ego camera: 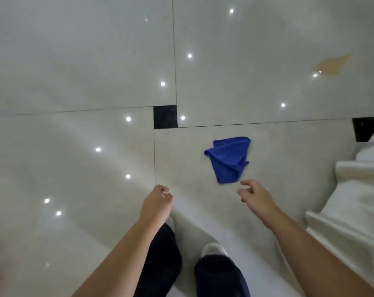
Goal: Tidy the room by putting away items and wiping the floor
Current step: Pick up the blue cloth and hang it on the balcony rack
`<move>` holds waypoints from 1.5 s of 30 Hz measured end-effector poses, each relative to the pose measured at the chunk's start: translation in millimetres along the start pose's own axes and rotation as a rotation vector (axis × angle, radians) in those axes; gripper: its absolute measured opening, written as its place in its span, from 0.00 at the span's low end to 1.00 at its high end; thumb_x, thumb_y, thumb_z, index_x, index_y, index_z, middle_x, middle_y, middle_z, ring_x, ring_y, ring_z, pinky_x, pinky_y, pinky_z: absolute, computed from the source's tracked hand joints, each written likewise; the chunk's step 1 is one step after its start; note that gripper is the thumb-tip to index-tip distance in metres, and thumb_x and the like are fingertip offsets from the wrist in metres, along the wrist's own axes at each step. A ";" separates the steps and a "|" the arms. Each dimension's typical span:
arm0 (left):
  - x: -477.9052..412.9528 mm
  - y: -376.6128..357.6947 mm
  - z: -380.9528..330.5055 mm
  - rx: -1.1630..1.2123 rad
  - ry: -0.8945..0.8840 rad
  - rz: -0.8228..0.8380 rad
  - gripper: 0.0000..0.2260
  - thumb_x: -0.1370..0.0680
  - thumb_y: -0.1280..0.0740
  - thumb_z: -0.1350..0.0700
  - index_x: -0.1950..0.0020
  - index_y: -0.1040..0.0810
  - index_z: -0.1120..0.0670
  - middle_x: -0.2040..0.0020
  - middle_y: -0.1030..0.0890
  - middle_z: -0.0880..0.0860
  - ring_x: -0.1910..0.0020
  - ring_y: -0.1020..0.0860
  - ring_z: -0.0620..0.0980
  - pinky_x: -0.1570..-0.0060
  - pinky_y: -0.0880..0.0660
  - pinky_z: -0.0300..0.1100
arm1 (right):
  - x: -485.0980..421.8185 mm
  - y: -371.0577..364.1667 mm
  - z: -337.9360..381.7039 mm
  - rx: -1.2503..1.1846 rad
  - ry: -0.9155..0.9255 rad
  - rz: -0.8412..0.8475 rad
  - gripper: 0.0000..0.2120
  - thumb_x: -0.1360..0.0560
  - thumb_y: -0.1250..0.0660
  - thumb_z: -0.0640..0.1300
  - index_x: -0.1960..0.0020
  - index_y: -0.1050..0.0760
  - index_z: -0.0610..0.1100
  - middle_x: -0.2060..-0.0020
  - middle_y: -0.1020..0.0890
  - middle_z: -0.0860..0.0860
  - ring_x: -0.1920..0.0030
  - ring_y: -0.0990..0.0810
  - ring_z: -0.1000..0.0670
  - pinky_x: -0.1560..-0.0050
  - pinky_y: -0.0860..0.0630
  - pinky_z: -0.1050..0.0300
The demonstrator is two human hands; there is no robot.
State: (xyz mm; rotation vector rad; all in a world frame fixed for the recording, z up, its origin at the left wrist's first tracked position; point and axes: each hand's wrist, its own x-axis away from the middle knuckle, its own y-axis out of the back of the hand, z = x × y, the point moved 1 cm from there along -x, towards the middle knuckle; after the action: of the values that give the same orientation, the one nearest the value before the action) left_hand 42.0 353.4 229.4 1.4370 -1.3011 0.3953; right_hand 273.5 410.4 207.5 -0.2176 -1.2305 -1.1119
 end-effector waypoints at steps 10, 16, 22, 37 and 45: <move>-160.4 -84.0 22.8 -0.797 -0.358 -0.020 0.36 0.24 0.38 0.42 0.24 0.55 0.46 0.22 0.56 0.54 0.23 0.53 0.56 0.26 0.48 0.53 | -164.0 -37.3 -25.5 0.226 0.149 -0.218 0.38 0.28 0.31 0.51 0.25 0.48 0.52 0.30 0.41 0.45 0.33 0.35 0.43 0.38 0.31 0.50; -199.0 -120.9 32.9 -0.968 -0.307 -0.021 0.37 0.23 0.39 0.43 0.24 0.59 0.50 0.24 0.63 0.61 0.24 0.60 0.63 0.26 0.51 0.56 | -199.9 -57.4 -34.4 0.669 0.171 -0.295 0.36 0.27 0.33 0.49 0.26 0.49 0.51 0.32 0.43 0.42 0.39 0.35 0.43 0.45 0.28 0.53; -179.9 -103.1 17.5 -0.947 -0.274 -0.001 0.30 0.22 0.41 0.48 0.24 0.51 0.53 0.23 0.53 0.59 0.24 0.49 0.59 0.27 0.46 0.52 | -174.2 -47.7 -49.8 0.341 0.152 -0.182 0.16 0.28 0.37 0.36 0.41 0.30 0.41 0.46 0.28 0.40 0.56 0.26 0.43 0.58 0.30 0.56; 144.5 38.0 -87.8 0.144 -0.215 -0.134 0.06 0.23 0.37 0.62 0.50 0.24 0.53 0.56 0.19 0.47 0.57 0.23 0.39 0.64 0.30 0.22 | 144.8 98.5 7.5 -0.344 0.048 -0.175 0.09 0.27 0.38 0.36 0.59 0.34 0.48 0.65 0.26 0.47 0.67 0.29 0.49 0.68 0.33 0.57; 277.6 57.5 -166.5 0.207 -0.240 0.046 0.08 0.24 0.40 0.64 0.50 0.23 0.58 0.59 0.19 0.54 0.56 0.20 0.54 0.57 0.28 0.40 | 326.7 198.1 4.1 -0.701 -0.010 -0.360 0.10 0.25 0.40 0.34 0.48 0.29 0.46 0.61 0.22 0.46 0.63 0.24 0.46 0.67 0.27 0.56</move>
State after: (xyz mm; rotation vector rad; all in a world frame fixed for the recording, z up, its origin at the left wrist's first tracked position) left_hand 154.3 372.6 537.8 1.6697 -1.5227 0.4062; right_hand 395.6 329.5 560.4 -0.5446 -0.8615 -1.8383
